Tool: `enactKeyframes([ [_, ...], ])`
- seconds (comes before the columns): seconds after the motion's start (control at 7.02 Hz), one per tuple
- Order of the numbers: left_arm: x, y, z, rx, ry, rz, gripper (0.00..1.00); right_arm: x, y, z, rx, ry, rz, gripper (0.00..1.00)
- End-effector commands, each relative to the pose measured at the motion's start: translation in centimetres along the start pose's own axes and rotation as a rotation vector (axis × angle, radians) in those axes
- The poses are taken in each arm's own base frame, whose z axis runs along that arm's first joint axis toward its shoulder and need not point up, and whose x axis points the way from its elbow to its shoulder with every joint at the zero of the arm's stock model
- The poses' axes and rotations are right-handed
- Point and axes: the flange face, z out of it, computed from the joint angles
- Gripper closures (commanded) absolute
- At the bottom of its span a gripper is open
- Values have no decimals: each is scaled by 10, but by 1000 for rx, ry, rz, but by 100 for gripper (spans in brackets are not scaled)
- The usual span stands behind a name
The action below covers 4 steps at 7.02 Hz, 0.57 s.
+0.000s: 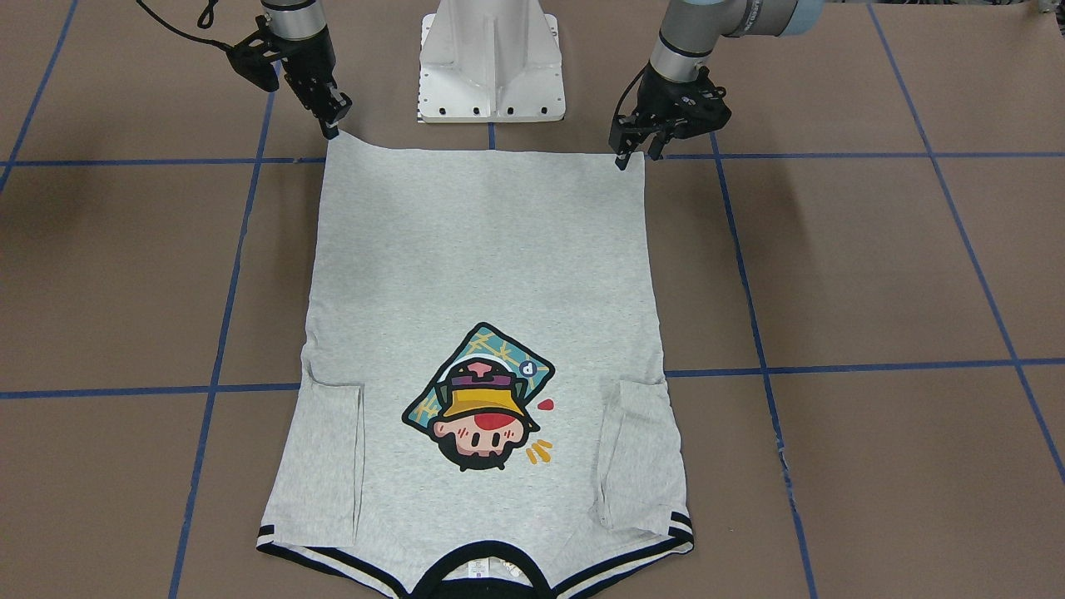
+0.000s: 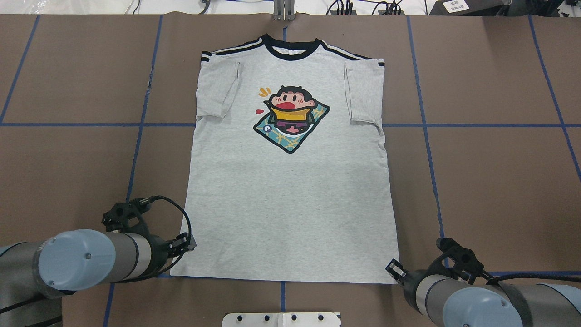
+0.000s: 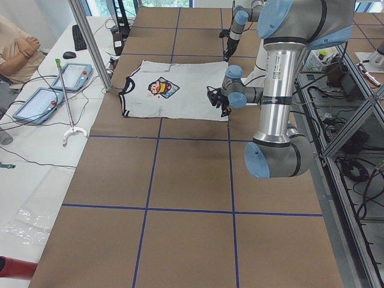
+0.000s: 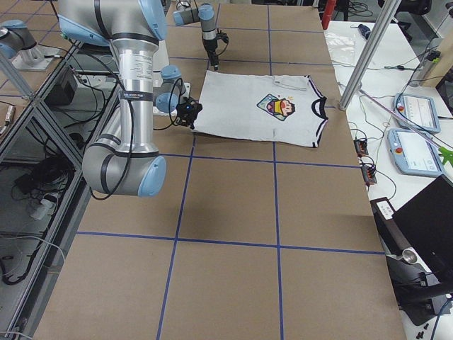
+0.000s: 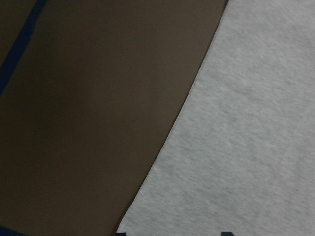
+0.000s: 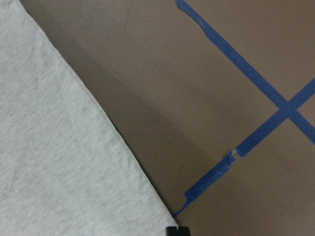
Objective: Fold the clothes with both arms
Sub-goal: 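Move the left gripper to the other near hem corner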
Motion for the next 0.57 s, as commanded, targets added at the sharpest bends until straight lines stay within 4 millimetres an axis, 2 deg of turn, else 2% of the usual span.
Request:
enactKeyframes([
  [0.0,-12,14,20,-7,-48,-4,29,-1,0,0,0,-2,0,100],
  [0.14,-16,15,29,-6,-66,-2,30,-1,0,0,1,-2,1,100],
  [0.29,-16,15,30,-7,-68,0,32,0,0,0,1,-1,0,100],
  [0.43,-13,15,28,-8,-60,-2,44,0,-1,0,4,-2,1,100],
])
